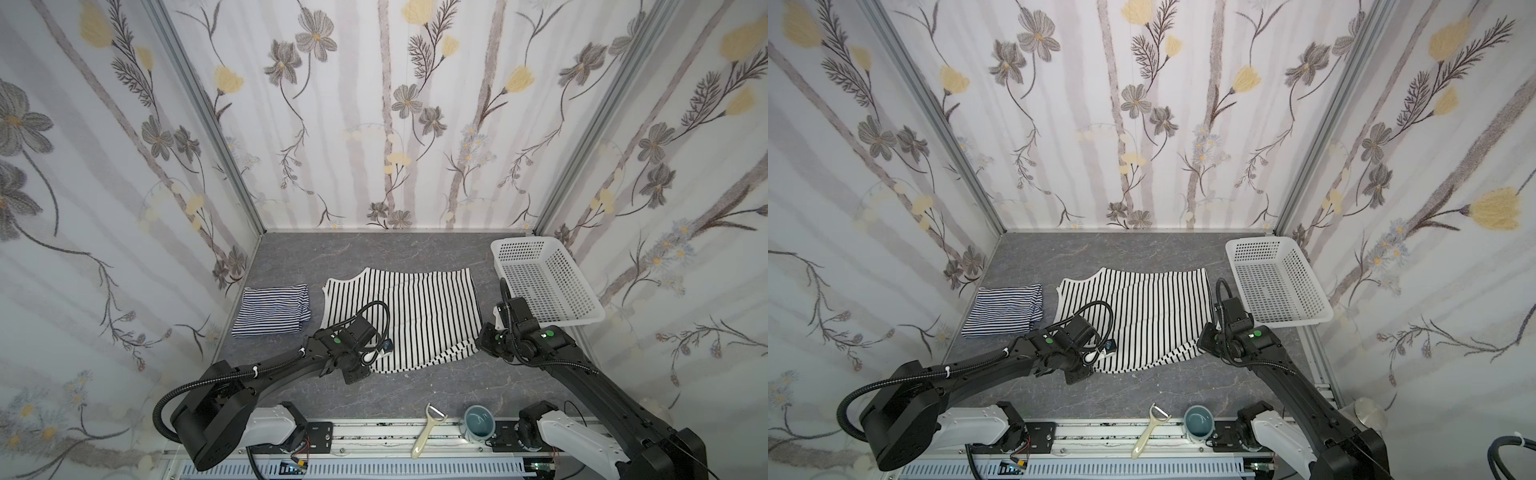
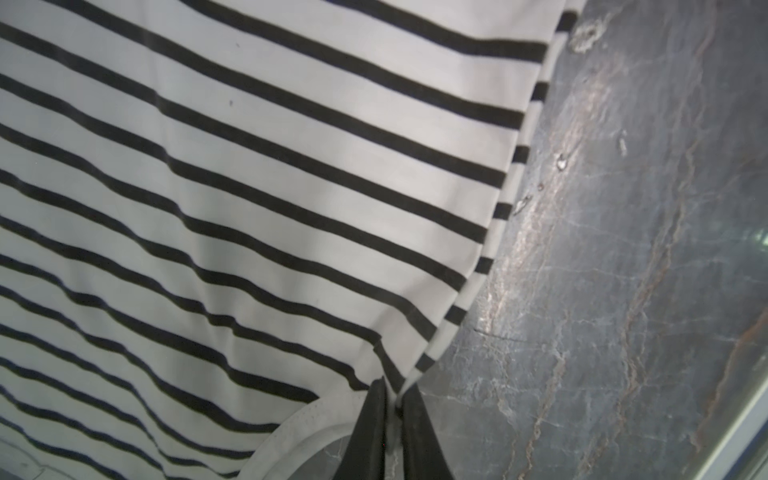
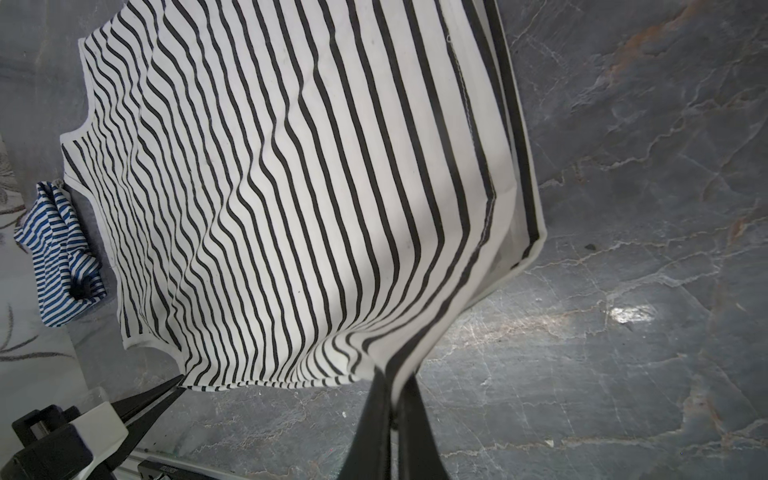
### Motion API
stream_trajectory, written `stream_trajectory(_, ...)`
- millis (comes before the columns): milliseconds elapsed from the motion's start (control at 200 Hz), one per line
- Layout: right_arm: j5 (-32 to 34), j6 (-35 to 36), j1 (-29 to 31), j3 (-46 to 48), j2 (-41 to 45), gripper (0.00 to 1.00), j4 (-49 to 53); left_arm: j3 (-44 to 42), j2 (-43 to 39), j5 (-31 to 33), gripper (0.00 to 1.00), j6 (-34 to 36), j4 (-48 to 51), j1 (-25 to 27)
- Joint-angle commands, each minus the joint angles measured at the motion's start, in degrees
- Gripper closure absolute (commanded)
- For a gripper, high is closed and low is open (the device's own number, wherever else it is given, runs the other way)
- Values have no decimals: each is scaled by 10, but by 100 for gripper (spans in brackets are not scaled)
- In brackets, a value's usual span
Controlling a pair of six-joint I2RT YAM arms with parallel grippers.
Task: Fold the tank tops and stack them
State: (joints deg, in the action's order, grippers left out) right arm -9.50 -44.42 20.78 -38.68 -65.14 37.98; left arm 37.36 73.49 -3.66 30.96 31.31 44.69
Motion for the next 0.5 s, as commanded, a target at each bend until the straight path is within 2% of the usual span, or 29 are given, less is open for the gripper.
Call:
stream_trajectory(0, 5, 11, -10, -3, 2, 100, -12, 18, 7, 20, 89, 15, 0, 1)
stream_trajectory(185, 3, 21, -23, -12, -7, 100, -12, 49, 27, 49, 89, 40, 0, -5)
stream_trajectory(495, 5, 42, -46, -18, -29, 100, -20, 115, 68, 80, 88, 72, -15, -47)
